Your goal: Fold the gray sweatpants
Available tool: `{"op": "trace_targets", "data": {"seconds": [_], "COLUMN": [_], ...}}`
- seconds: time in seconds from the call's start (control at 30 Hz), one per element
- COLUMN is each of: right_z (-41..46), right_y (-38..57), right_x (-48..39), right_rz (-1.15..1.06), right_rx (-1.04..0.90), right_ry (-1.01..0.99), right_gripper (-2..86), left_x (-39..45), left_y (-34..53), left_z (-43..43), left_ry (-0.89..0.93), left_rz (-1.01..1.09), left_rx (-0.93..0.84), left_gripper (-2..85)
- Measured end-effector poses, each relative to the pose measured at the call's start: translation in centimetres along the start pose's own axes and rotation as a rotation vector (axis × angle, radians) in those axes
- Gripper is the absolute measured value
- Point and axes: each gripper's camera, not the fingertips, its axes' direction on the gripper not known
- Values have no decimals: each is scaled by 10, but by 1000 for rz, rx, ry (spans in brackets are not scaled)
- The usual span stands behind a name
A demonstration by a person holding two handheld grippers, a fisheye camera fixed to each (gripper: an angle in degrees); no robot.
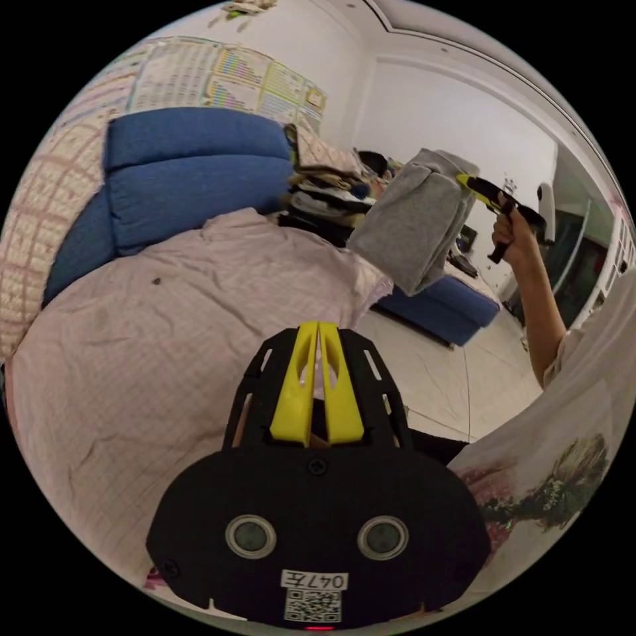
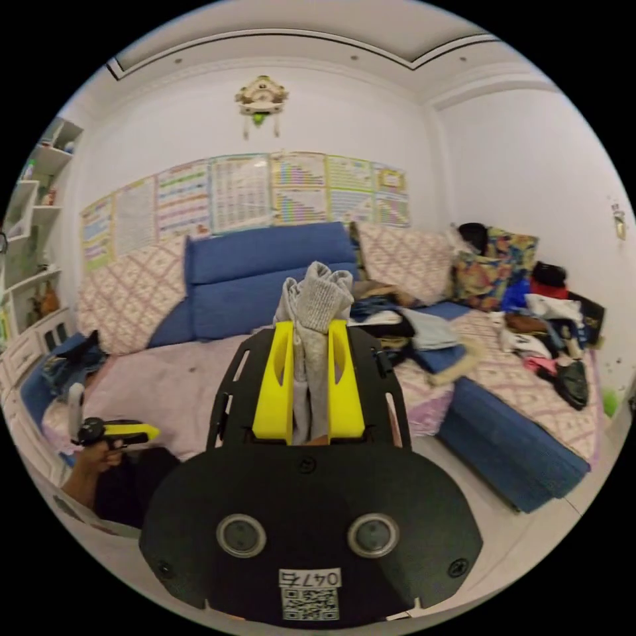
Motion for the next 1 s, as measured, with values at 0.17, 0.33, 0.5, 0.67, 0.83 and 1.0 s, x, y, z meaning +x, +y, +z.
{"op": "trace_targets", "data": {"seconds": [0.17, 0.33, 0.5, 0.67, 0.83, 1.0], "right_z": [-10, -19, -26, -2, 42, 101], "right_y": [51, 115, 195, 279, 313, 318], "right_x": [123, 235, 317, 381, 436, 481], "right_rz": [-6, 121, 174, 168, 232, 386], "right_rx": [-21, -21, -52, -77, 66, 424], "right_ry": [382, 555, 650, 648, 514, 252], "right_gripper": [34, 35, 35, 33, 32, 34], "left_x": [-56, -132, -201, -262, -299, -343], "left_y": [10, 18, 27, 32, 34, 40], "left_z": [59, 87, 103, 131, 157, 175], "left_ry": [208, 336, 399, 402, 331, 305], "left_rz": [-51, -153, -221, -272, -240, -245], "left_rx": [-140, -239, -281, -379, -482, -523], "left_gripper": [-10, -10, -10, -10, -10, -10]}}
